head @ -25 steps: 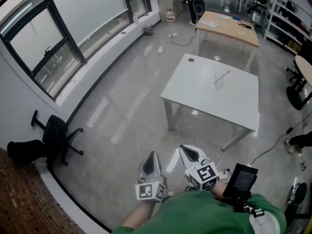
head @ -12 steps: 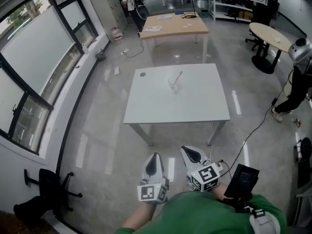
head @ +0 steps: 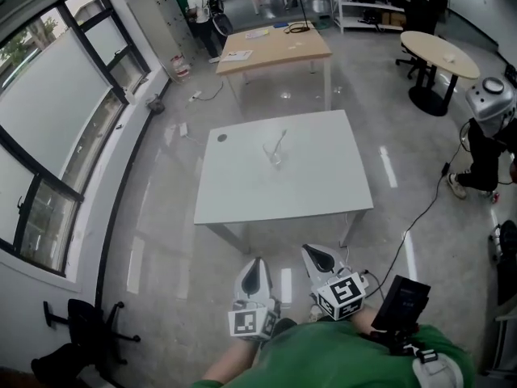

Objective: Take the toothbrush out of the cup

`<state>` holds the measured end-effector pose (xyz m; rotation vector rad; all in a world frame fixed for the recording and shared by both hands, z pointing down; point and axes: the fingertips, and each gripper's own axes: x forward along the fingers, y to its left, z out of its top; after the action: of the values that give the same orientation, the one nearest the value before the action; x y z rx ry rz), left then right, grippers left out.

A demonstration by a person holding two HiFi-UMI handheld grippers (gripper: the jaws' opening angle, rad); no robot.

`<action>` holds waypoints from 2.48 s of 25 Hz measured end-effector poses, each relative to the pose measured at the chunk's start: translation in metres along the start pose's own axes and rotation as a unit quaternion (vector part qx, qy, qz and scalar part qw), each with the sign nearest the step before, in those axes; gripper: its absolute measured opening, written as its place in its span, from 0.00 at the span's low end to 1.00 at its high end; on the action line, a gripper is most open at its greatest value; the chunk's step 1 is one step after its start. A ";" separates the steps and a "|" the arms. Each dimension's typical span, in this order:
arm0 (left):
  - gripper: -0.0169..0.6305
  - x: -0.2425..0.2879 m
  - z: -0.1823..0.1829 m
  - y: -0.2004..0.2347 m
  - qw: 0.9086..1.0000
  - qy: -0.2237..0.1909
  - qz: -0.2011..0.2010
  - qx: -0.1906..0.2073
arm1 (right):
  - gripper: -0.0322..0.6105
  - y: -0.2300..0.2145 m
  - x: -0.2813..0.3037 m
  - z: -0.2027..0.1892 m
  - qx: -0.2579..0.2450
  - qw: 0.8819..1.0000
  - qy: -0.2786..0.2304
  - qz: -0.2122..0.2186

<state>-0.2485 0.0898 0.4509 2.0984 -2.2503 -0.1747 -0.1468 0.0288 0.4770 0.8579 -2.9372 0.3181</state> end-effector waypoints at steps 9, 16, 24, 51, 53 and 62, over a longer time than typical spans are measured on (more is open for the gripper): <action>0.03 0.039 -0.006 0.008 1.000 0.014 -0.025 -0.007 | 0.05 -0.021 0.025 0.000 0.004 1.000 0.010 -0.020; 0.03 0.084 -0.014 0.041 0.998 0.022 -0.059 -0.026 | 0.05 -0.034 0.072 -0.003 -0.003 0.998 0.022 -0.054; 0.03 0.141 0.003 0.102 0.995 0.005 -0.094 -0.032 | 0.05 -0.032 0.150 0.020 -0.018 0.996 0.008 -0.083; 0.03 0.268 -0.028 0.113 0.989 0.025 -0.141 -0.026 | 0.05 -0.121 0.225 0.029 -0.002 0.992 0.010 -0.127; 0.03 0.283 -0.030 0.106 0.990 0.028 -0.139 -0.025 | 0.05 -0.136 0.229 0.031 0.001 0.992 0.010 -0.125; 0.03 0.355 -0.037 0.087 0.992 0.058 -0.114 -0.003 | 0.05 -0.210 0.261 0.042 0.026 0.995 0.019 -0.097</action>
<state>-0.3555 -0.2597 0.4868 2.2953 -1.9411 -0.0671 -0.2535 -0.2902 0.5050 1.1209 -2.7931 0.3928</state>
